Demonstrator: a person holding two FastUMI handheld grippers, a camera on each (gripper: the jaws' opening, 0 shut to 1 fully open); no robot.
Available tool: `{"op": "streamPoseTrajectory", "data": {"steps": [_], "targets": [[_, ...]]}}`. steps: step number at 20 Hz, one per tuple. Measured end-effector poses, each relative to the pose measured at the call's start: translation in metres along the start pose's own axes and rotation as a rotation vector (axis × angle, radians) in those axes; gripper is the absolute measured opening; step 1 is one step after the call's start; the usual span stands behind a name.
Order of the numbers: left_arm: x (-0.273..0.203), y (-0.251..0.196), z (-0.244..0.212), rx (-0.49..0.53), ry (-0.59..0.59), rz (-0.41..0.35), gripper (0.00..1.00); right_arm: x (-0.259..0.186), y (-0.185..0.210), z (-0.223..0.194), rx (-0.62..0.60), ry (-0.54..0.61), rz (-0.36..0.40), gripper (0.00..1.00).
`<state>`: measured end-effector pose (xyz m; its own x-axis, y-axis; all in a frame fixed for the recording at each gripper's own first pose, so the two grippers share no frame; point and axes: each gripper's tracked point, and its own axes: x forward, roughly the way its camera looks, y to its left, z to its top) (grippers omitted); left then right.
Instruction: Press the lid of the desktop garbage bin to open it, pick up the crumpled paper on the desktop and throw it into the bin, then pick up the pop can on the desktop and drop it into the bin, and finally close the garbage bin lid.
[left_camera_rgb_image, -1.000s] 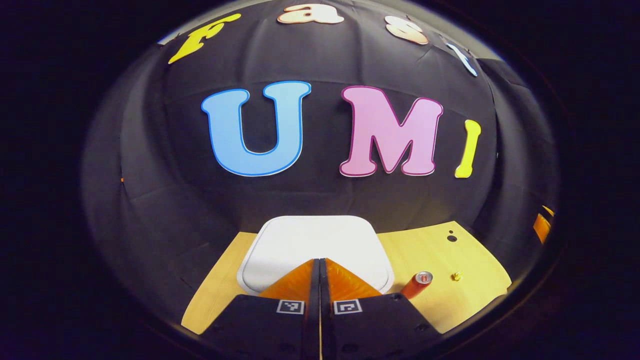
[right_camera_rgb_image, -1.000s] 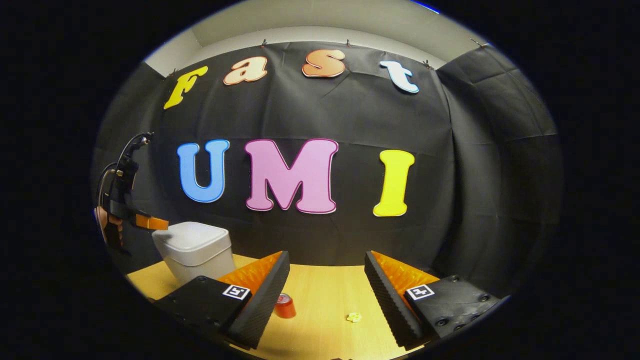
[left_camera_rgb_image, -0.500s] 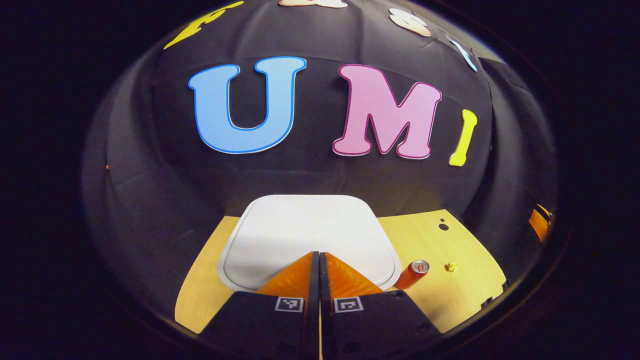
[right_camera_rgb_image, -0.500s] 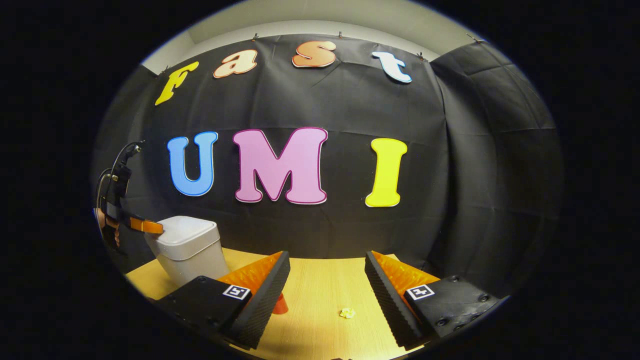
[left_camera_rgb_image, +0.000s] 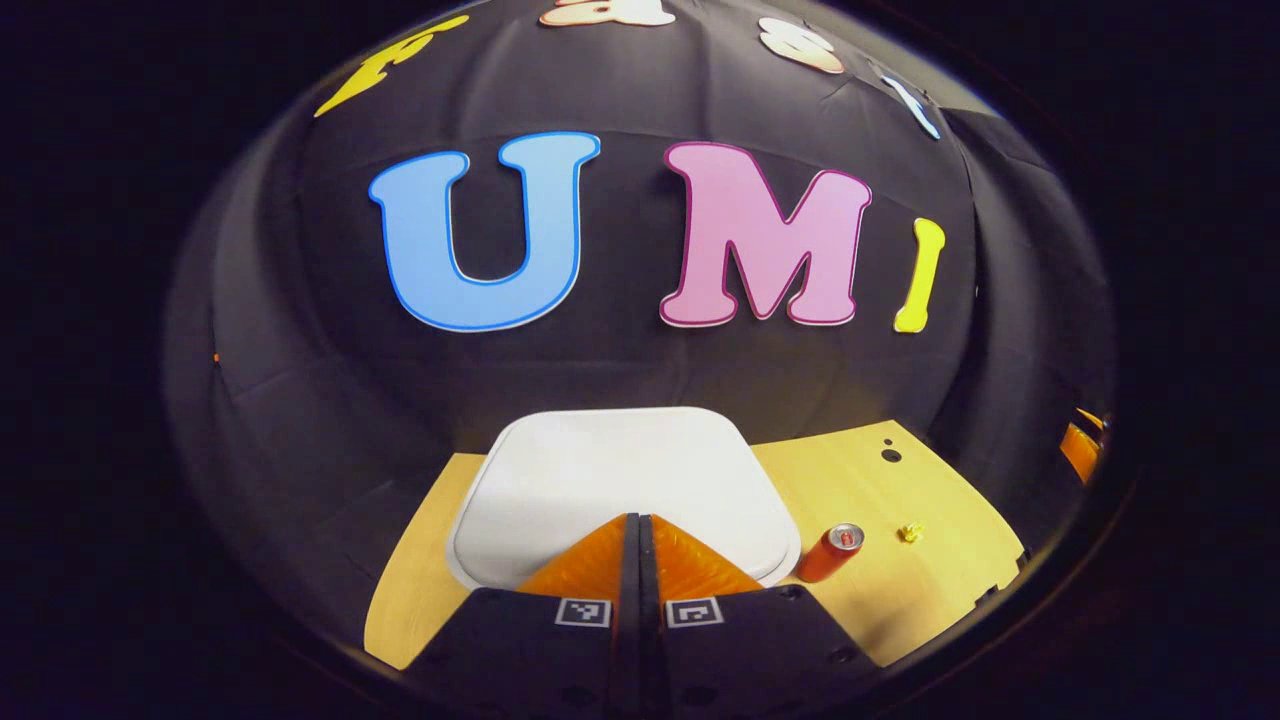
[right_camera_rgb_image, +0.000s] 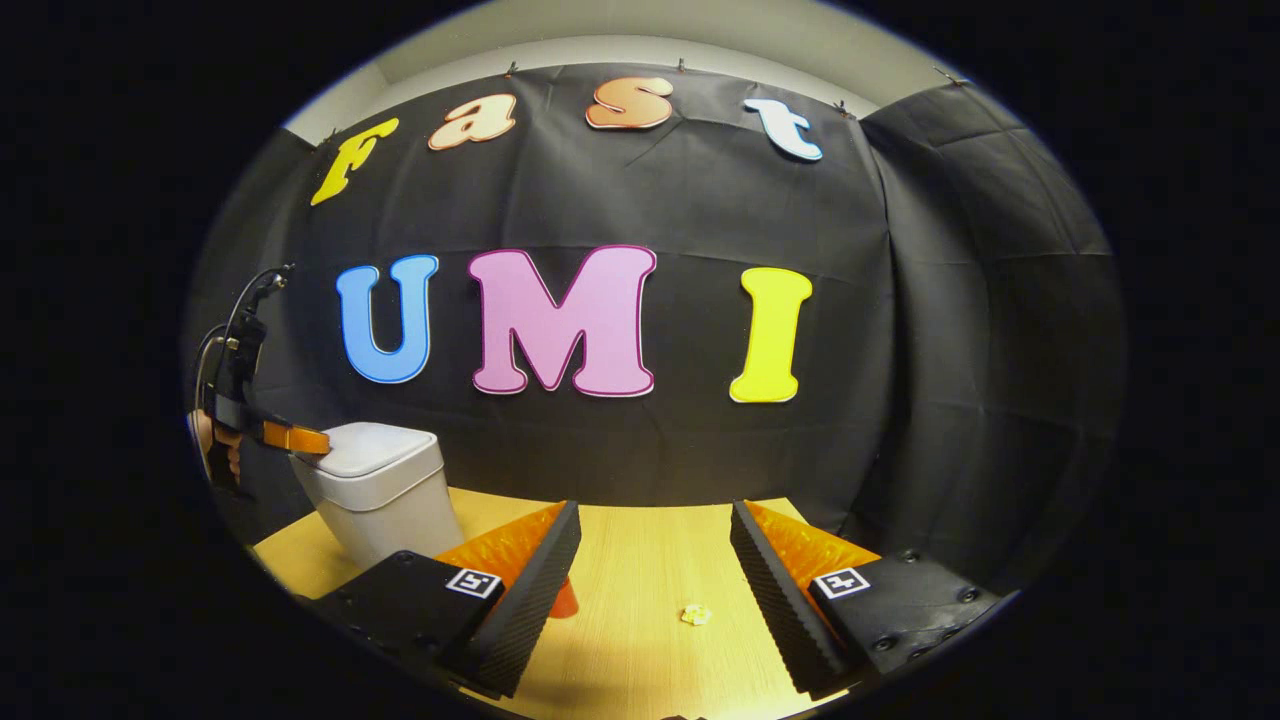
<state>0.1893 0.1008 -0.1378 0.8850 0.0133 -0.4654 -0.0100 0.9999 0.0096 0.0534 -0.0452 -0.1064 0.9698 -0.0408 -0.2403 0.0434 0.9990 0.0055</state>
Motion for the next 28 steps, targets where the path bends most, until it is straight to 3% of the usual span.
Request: {"op": "streamPoseTrajectory", "data": {"steps": [5, 6, 7, 8, 9, 10, 11, 12, 13, 14, 19, 21, 22, 23, 25, 26, 28], "targets": [[-0.037, -0.010, 0.061, 0.022, -0.196, 0.031, 0.06, -0.022, 0.003, 0.020, -0.030, -0.044, -0.001, 0.97], [-0.048, -0.016, 0.067, 0.019, -0.217, 0.022, 0.06, -0.026, 0.004, 0.023, -0.033, -0.051, -0.002, 0.84], [-0.059, -0.021, 0.070, 0.013, -0.234, 0.015, 0.06, -0.030, 0.003, 0.025, -0.035, -0.057, -0.006, 0.96], [-0.070, -0.027, 0.073, 0.004, -0.252, 0.007, 0.06, -0.034, 0.002, 0.028, -0.036, -0.062, -0.011, 0.84], [-0.082, -0.035, 0.074, -0.008, -0.272, -0.004, 0.06, -0.038, 0.001, 0.030, -0.037, -0.066, -0.017, 0.97], [-0.094, -0.043, 0.075, -0.025, -0.295, -0.011, 0.06, -0.043, 0.000, 0.032, -0.037, -0.068, -0.022, 0.97], [-0.107, -0.050, 0.075, -0.044, -0.316, -0.019, 0.06, -0.047, 0.000, 0.032, -0.039, -0.069, -0.027, 0.84], [-0.122, -0.058, 0.075, -0.069, -0.345, -0.028, 0.06, -0.051, 0.001, 0.031, -0.041, -0.066, -0.030, 0.84], [-0.136, -0.066, 0.075, -0.086, -0.375, -0.032, 0.06, -0.055, 0.001, 0.029, -0.043, -0.060, -0.033, 0.85], [-0.150, -0.071, 0.072, -0.088, -0.400, -0.034, 0.06, -0.059, 0.002, 0.026, -0.045, -0.052, -0.034, 0.97], [-0.206, -0.108, 0.061, -0.023, -0.521, -0.081, 0.17, -0.074, 0.013, 0.007, -0.090, -0.008, -0.021, 0.97], [-0.220, -0.119, 0.052, -0.020, -0.535, -0.101, 0.31, -0.076, 0.015, -0.003, -0.097, 0.018, -0.019, 0.97], [-0.224, -0.124, 0.046, -0.025, -0.531, -0.116, 0.65, -0.076, 0.013, -0.008, -0.092, 0.029, -0.026, 0.97], [-0.228, -0.128, 0.041, -0.031, -0.527, -0.124, 0.77, -0.075, 0.012, -0.012, -0.088, 0.038, -0.033, 0.97], [-0.230, -0.130, 0.032, -0.040, -0.515, -0.133, 0.84, -0.070, 0.014, -0.025, -0.084, 0.068, -0.033, 0.97], [-0.229, -0.129, 0.028, -0.040, -0.509, -0.130, 0.95, -0.066, 0.016, -0.032, -0.084, 0.085, -0.025, 0.97], [-0.227, -0.124, 0.020, -0.038, -0.489, -0.116, 0.97, -0.054, 0.013, -0.048, -0.089, 0.134, -0.020, 0.97]]}}
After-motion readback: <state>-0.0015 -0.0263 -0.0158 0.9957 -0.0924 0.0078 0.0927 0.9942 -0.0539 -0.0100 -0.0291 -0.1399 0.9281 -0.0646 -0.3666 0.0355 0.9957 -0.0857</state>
